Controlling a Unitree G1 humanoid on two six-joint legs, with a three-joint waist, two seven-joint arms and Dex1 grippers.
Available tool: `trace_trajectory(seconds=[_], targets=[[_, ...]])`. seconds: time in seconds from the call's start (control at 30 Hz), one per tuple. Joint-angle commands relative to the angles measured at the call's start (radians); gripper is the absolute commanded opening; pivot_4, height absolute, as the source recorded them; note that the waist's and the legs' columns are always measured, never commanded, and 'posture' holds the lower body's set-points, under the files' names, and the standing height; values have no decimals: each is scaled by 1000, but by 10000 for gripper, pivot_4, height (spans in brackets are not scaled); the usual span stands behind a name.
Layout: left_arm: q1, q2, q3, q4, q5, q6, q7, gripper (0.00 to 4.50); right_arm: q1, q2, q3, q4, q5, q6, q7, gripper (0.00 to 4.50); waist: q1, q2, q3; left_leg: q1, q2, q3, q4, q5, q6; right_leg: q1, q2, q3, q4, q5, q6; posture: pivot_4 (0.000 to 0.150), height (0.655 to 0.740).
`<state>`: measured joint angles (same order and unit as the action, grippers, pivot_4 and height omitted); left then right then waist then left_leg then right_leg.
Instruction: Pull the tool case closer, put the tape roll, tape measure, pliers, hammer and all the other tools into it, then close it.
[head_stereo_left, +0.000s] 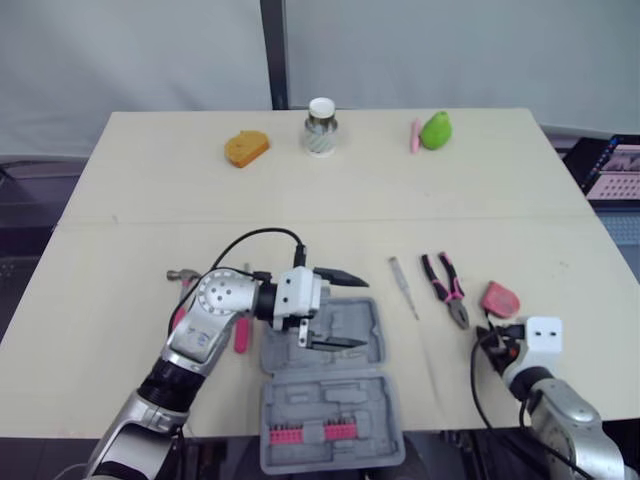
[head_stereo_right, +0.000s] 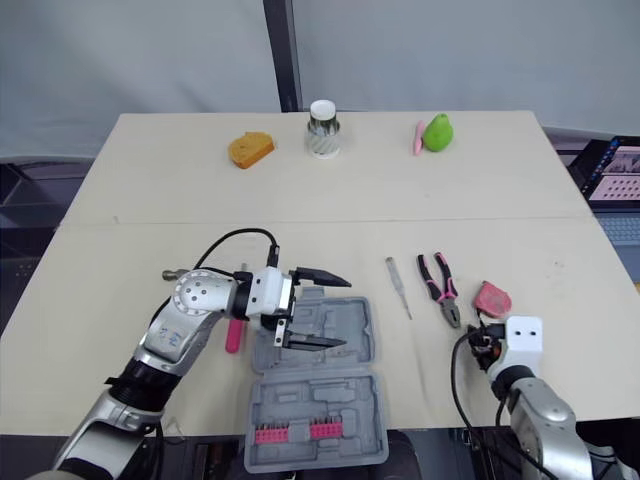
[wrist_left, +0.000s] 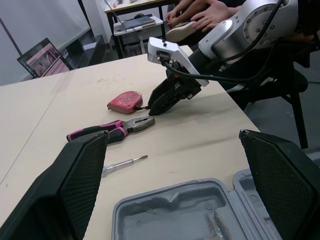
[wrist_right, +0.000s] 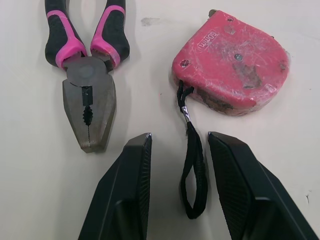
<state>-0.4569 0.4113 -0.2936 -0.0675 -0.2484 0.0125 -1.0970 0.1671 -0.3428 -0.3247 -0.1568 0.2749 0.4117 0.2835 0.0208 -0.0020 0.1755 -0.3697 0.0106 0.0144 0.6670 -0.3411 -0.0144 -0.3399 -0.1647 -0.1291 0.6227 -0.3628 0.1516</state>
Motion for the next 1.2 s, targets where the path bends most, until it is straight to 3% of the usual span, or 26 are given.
trace_trajectory(seconds=[0.03,0.43,0.5,0.6,0.63,1.2], targets=[[-2,-2,3,-37,-1,0,9,45000,-6,8,1,21,-7,-9,-11,19011,0,0,0,0,0,0,0,0,0,0,0,0,0,0,0,1500,7400],[-13,-13,5,-42,-7,13,19,45000,-49,18,5,78,-7,-30,-16,19011,-1,0,0,0,0,0,0,0,0,0,0,0,0,0,0,1500,7400],[-14,-18,7,-42,-8,16,26,45000,-50,19,2,82,-6,-32,-18,13775,-1,0,0,0,0,0,0,0,0,0,0,0,0,0,0,1500,7400],[-11,-30,13,-41,-14,19,37,45000,-43,19,-5,80,-5,-34,-20,2129,2,0,0,0,0,0,0,0,0,0,0,0,0,0,0,1500,7400],[-11,-31,13,-40,-16,19,38,45000,-39,19,-8,77,-3,-34,-18,570,4,0,0,0,0,0,1,0,0,0,0,0,0,0,0,1500,7400],[46,102,-28,-30,-2,-33,-153,45000,334,7,-69,-221,89,45,41,570,5,0,0,0,0,-1,0,0,0,1,0,0,0,0,0,1500,7400]])
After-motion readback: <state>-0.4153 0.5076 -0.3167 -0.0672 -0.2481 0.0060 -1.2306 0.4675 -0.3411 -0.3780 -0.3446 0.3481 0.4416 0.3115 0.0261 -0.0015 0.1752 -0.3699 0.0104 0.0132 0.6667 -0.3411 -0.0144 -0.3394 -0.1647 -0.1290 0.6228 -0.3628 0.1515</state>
